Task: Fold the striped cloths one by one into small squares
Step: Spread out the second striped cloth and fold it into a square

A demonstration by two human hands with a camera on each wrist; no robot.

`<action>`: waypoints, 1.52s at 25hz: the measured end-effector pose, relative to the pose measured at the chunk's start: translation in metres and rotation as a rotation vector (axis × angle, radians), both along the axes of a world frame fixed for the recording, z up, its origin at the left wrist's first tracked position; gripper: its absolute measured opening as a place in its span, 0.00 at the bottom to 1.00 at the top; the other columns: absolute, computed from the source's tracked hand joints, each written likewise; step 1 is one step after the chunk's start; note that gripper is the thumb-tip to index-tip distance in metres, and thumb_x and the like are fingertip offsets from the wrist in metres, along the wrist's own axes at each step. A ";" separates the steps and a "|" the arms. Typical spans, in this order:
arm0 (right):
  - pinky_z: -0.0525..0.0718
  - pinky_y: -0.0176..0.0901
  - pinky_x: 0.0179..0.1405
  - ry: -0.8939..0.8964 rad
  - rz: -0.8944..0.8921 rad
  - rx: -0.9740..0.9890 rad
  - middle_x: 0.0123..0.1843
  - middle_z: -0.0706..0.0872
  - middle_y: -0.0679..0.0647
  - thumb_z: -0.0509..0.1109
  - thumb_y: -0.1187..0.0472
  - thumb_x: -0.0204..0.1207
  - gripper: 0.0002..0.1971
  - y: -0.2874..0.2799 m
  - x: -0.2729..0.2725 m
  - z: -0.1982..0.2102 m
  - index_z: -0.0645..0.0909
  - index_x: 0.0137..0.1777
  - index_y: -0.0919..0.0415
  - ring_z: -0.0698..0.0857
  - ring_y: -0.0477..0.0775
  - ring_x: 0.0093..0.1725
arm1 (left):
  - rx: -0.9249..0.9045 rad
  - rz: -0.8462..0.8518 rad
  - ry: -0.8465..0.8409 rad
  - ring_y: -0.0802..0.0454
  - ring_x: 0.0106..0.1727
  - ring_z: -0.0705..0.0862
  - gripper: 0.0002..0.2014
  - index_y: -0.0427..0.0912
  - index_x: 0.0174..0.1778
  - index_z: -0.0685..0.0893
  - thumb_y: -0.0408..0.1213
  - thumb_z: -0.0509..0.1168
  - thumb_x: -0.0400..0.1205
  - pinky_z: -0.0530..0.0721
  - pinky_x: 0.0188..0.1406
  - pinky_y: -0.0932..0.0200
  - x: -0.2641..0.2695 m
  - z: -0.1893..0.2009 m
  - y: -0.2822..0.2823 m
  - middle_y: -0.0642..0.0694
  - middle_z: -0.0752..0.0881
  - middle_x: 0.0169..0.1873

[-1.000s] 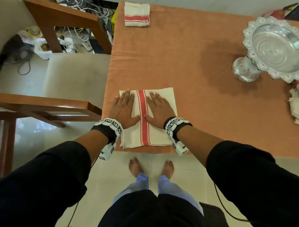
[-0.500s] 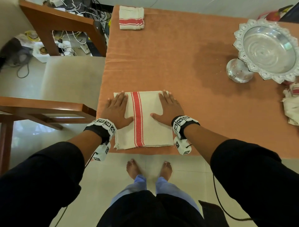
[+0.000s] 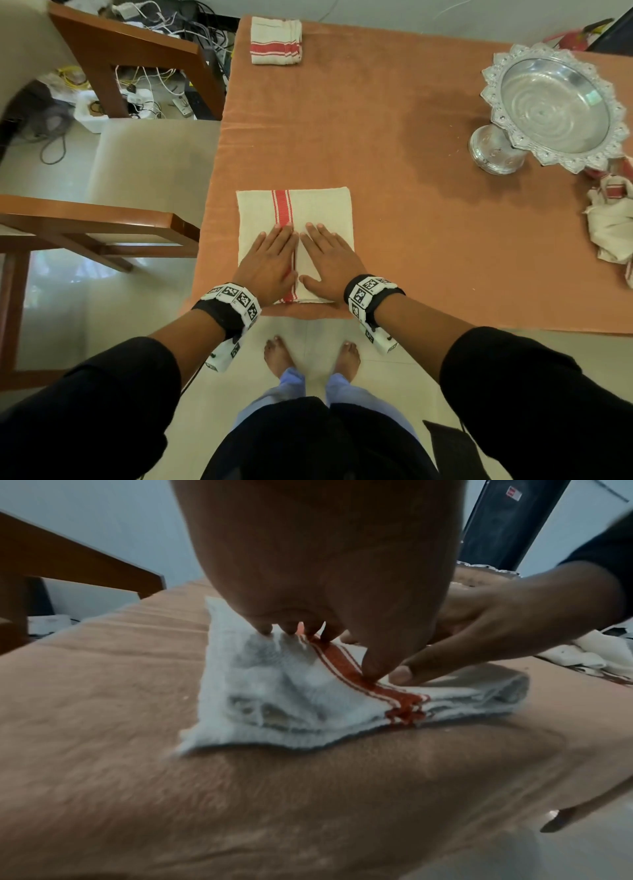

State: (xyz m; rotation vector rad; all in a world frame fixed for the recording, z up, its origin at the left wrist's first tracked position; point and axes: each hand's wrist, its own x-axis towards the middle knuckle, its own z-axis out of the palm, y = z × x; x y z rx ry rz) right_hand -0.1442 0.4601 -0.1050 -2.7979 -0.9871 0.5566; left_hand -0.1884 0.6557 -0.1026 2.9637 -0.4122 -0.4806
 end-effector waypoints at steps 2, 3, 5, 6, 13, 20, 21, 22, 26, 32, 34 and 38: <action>0.55 0.59 0.88 -0.004 -0.025 -0.002 0.92 0.44 0.56 0.59 0.34 0.78 0.46 -0.011 -0.006 -0.002 0.49 0.90 0.58 0.46 0.58 0.91 | -0.007 0.036 -0.002 0.41 0.92 0.48 0.42 0.42 0.92 0.50 0.56 0.58 0.85 0.52 0.91 0.40 -0.009 -0.001 0.007 0.41 0.49 0.92; 0.55 0.59 0.88 -0.004 -0.043 -0.002 0.92 0.43 0.56 0.58 0.34 0.78 0.46 -0.018 -0.007 -0.002 0.49 0.90 0.57 0.45 0.58 0.91 | -0.011 0.049 -0.005 0.41 0.92 0.48 0.43 0.42 0.92 0.49 0.57 0.58 0.86 0.52 0.91 0.40 -0.013 -0.002 0.014 0.42 0.48 0.92; 0.54 0.59 0.88 0.010 -0.085 -0.009 0.92 0.41 0.55 0.57 0.33 0.78 0.47 -0.035 -0.008 -0.003 0.46 0.91 0.56 0.44 0.56 0.91 | -0.015 0.068 -0.010 0.42 0.92 0.47 0.44 0.43 0.92 0.48 0.61 0.57 0.86 0.52 0.91 0.41 -0.021 -0.004 0.030 0.43 0.47 0.92; 0.53 0.59 0.89 0.023 -0.106 -0.014 0.92 0.40 0.54 0.56 0.33 0.79 0.47 -0.044 -0.008 -0.003 0.45 0.91 0.55 0.43 0.55 0.91 | -0.009 0.076 -0.007 0.43 0.92 0.47 0.44 0.43 0.92 0.47 0.62 0.56 0.86 0.52 0.91 0.41 -0.026 -0.005 0.038 0.43 0.46 0.92; 0.52 0.62 0.88 0.073 -0.142 -0.049 0.92 0.41 0.53 0.60 0.37 0.80 0.45 -0.059 -0.005 0.010 0.47 0.91 0.54 0.43 0.58 0.91 | 0.052 0.143 0.023 0.41 0.92 0.45 0.42 0.42 0.92 0.49 0.60 0.56 0.87 0.51 0.91 0.40 -0.039 0.004 0.054 0.45 0.47 0.92; 0.62 0.61 0.85 -0.006 0.174 0.085 0.90 0.60 0.61 0.55 0.43 0.81 0.33 -0.026 -0.056 0.021 0.68 0.84 0.56 0.58 0.63 0.89 | -0.108 -0.080 -0.173 0.37 0.84 0.72 0.24 0.41 0.77 0.79 0.44 0.56 0.86 0.70 0.84 0.40 -0.076 0.010 -0.008 0.40 0.75 0.81; 0.65 0.61 0.83 -0.016 0.194 0.100 0.89 0.62 0.61 0.55 0.45 0.81 0.31 -0.028 -0.062 0.017 0.70 0.83 0.57 0.61 0.64 0.88 | -0.127 -0.077 -0.176 0.37 0.82 0.74 0.24 0.40 0.76 0.80 0.42 0.58 0.86 0.73 0.83 0.41 -0.083 0.007 -0.011 0.39 0.78 0.80; 0.68 0.62 0.82 -0.024 0.202 0.105 0.88 0.64 0.62 0.58 0.47 0.82 0.30 -0.032 -0.066 0.012 0.70 0.82 0.58 0.63 0.65 0.87 | -0.137 -0.064 -0.184 0.37 0.80 0.77 0.23 0.39 0.76 0.81 0.40 0.62 0.85 0.75 0.81 0.42 -0.090 0.006 -0.010 0.39 0.79 0.78; 0.72 0.61 0.80 -0.033 0.207 0.105 0.88 0.65 0.59 0.61 0.50 0.82 0.31 -0.065 -0.068 -0.005 0.68 0.84 0.60 0.65 0.62 0.87 | -0.130 -0.032 -0.246 0.37 0.73 0.84 0.27 0.37 0.73 0.85 0.32 0.78 0.75 0.83 0.72 0.41 -0.109 0.011 0.011 0.37 0.85 0.73; 0.68 0.55 0.84 -0.058 0.238 0.102 0.90 0.60 0.57 0.56 0.50 0.85 0.32 -0.107 -0.063 -0.004 0.62 0.88 0.60 0.61 0.58 0.88 | -0.061 0.054 -0.249 0.48 0.72 0.86 0.24 0.47 0.71 0.88 0.39 0.77 0.78 0.91 0.55 0.50 -0.120 0.018 0.040 0.48 0.86 0.73; 0.69 0.55 0.83 -0.069 0.238 0.101 0.89 0.63 0.57 0.56 0.48 0.85 0.31 -0.105 -0.062 -0.004 0.64 0.87 0.60 0.63 0.58 0.88 | -0.087 0.075 -0.246 0.45 0.73 0.85 0.19 0.46 0.70 0.88 0.47 0.67 0.85 0.88 0.64 0.45 -0.116 0.016 0.038 0.46 0.86 0.72; 0.83 0.60 0.63 -0.146 0.119 0.238 0.75 0.81 0.59 0.63 0.47 0.83 0.22 -0.089 -0.056 0.005 0.83 0.70 0.58 0.79 0.62 0.73 | -0.020 0.132 -0.176 0.47 0.58 0.89 0.23 0.50 0.56 0.92 0.58 0.55 0.86 0.82 0.58 0.46 -0.089 0.033 0.021 0.51 0.92 0.57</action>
